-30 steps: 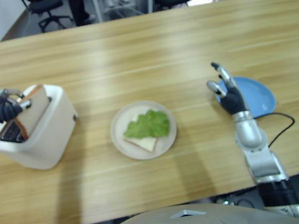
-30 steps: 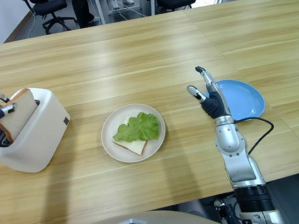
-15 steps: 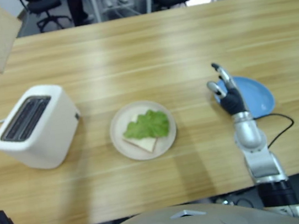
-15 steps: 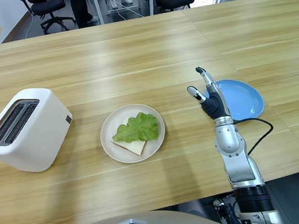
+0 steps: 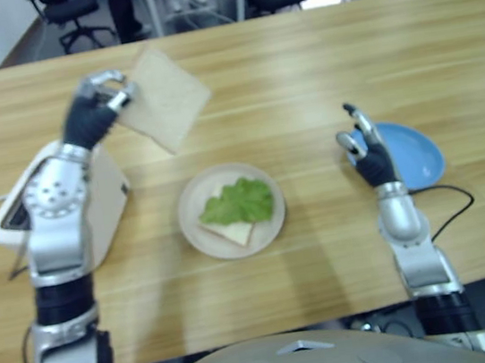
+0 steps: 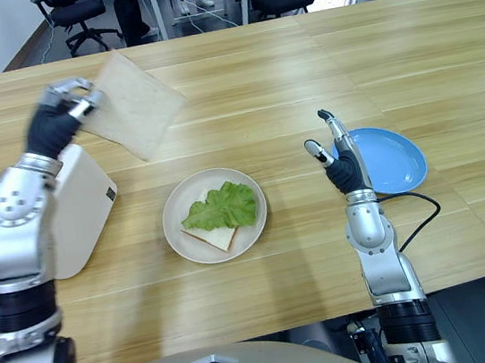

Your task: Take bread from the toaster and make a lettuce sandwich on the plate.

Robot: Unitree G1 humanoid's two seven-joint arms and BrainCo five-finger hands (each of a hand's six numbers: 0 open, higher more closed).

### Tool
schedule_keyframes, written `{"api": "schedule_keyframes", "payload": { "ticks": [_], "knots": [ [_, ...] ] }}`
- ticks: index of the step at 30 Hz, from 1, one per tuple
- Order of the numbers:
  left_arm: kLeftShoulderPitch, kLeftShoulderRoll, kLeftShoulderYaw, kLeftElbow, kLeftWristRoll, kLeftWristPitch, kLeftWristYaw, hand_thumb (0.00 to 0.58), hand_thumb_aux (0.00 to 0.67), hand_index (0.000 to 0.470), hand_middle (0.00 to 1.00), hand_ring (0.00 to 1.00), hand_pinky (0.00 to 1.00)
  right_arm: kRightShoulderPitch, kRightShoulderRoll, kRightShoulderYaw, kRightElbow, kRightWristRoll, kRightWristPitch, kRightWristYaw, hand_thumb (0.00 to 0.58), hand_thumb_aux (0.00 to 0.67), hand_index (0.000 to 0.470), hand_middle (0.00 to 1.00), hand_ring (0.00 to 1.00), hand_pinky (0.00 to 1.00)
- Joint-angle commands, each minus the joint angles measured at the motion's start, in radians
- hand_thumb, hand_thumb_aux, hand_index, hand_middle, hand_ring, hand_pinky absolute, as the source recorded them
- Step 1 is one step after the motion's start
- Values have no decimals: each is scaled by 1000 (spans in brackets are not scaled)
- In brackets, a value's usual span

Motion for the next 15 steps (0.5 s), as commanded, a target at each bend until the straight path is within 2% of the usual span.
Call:
{"api": "schedule_keyframes", "payload": {
  "ticks": [1,6,8,15],
  "knots": [
    [46,-60,-84,156,41,0,26,580,670,460,1000,1000,1000,7,6,4,5,-11,3,-10,62,37,25,0,0,0],
    [82,-111,-159,356,109,-81,68,580,670,460,1000,1000,1000,11,-1,45,-6,-79,-4,-18,49,29,20,0,0,0],
    [91,-119,-185,436,141,-116,88,580,670,460,1000,1000,1000,12,-3,71,-17,-108,-10,-18,0,0,0,0,0,0],
    [122,-149,-178,578,121,-176,83,580,670,460,1000,1000,1000,-7,-5,144,-7,-191,-13,-23,0,0,0,0,0,0]
  ]
}}
